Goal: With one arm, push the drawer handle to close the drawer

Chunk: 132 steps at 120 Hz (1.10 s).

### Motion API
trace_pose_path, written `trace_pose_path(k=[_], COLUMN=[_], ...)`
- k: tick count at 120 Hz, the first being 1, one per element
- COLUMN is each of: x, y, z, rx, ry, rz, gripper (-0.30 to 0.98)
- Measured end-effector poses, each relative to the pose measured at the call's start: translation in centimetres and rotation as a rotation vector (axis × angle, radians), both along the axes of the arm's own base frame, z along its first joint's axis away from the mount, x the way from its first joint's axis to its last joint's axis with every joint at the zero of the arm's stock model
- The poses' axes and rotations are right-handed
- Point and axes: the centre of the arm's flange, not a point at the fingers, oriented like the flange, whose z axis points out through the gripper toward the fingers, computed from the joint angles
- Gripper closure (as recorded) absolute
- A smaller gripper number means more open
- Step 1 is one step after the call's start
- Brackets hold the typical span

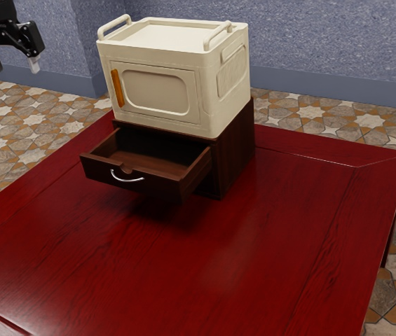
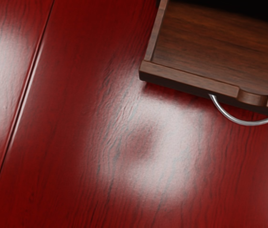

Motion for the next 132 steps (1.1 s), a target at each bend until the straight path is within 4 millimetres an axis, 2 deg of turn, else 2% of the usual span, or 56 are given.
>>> trace_pose_path(k=[18, 22, 30, 36, 44, 54, 62, 70, 74, 86, 95, 101, 114, 132], x=[0.0, -0.8, -4.5, -5.8, -5.6, -4.8, -5.1, -7.2, -8.3, -14.0, -16.7, -17.3, -17.6, -17.2], y=[0.0, -0.3, -1.5, -1.7, -1.2, -0.4, -0.3, -1.8, -3.5, -7.1, -8.9, -9.9, -10.8, -11.4], z=[0.0, 2.0, 8.8, 11.0, 11.4, 10.8, 10.0, 9.7, 8.4, 1.2, -4.7, -8.5, -14.4, -18.5], rx=[-0.001, 0.006, 0.028, 0.037, 0.038, 0.033, 0.007, -0.041, -0.080, -0.164, -0.169, -0.163, -0.155, -0.155], ry=[-0.001, -0.039, -0.182, -0.234, -0.262, -0.271, -0.253, -0.238, -0.210, -0.103, -0.012, 0.058, 0.141, 0.133], rz=[-0.001, -0.006, -0.026, -0.028, -0.020, -0.006, -0.010, -0.054, -0.103, -0.203, -0.233, -0.244, -0.236, -0.219], gripper=[0.02, 0.02, 0.02, 0.02, 0.02, 0.02, 0.02, 0.02, 0.02, 0.02, 0.02, 0.02, 0.02, 0.02])
